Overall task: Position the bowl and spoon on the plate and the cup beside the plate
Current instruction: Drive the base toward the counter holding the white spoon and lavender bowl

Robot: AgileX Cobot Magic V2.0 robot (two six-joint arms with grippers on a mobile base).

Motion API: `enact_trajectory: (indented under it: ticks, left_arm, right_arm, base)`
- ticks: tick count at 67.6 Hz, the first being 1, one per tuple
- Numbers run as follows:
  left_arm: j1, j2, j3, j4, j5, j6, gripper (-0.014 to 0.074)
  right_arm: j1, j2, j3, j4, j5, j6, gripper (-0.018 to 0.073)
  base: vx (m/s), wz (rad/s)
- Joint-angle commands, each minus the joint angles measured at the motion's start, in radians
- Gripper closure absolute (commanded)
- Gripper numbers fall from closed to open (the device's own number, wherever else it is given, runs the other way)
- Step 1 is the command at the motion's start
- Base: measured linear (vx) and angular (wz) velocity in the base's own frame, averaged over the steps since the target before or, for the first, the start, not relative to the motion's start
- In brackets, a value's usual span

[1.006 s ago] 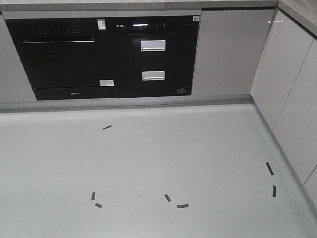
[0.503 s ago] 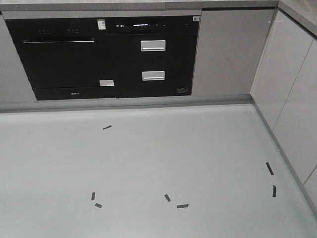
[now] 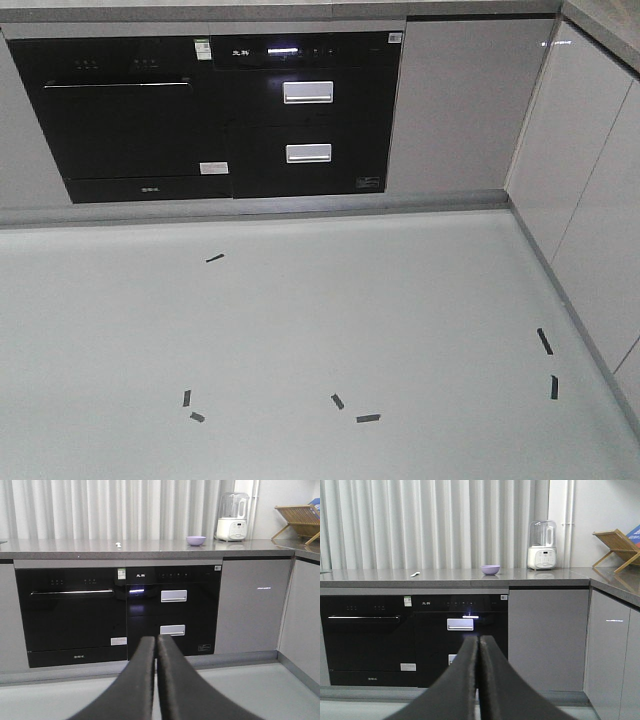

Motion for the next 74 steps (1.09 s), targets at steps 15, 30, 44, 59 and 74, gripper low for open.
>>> enact_trajectory:
  ticks: [15, 30, 44, 59, 74]
  left_arm:
    - [-0.001, -0.014, -0.017, -0.009, -0.078, -0.001, 0.0603]
    - [-0.001, -0.014, -0.017, -0.009, -0.078, -0.001, 0.0603]
    - [-0.003, -0.014, -0.017, -0.009, -0.078, -0.001, 0.0603]
    - [-0.010, -0.014, -0.017, -0.009, -0.078, -0.001, 0.0603]
    - [-0.018, -0.014, -0.017, -0.009, -0.078, -0.001, 0.0603]
  right_arm:
    - [-0.007, -0.004, 0.009, -0.003, -0.073, -0.003, 0.0570]
    - [-0.007, -0.004, 0.009, -0.003, -0.073, -0.003, 0.0570]
    - [-0.007, -0.004, 0.009, -0.003, -0.073, -0.003, 0.0570]
    - [-0.007, -0.004, 0.009, -0.003, -0.073, -0.003, 0.0570]
    - [-0.007, -0.004, 0.009, -0.003, -0.073, -0.003, 0.0570]
  base:
    - [0.06, 0.00]
    - [0.11, -0.06]
    - [0.13, -0.02]
    - [0.12, 0.12]
    - [0.15, 0.10]
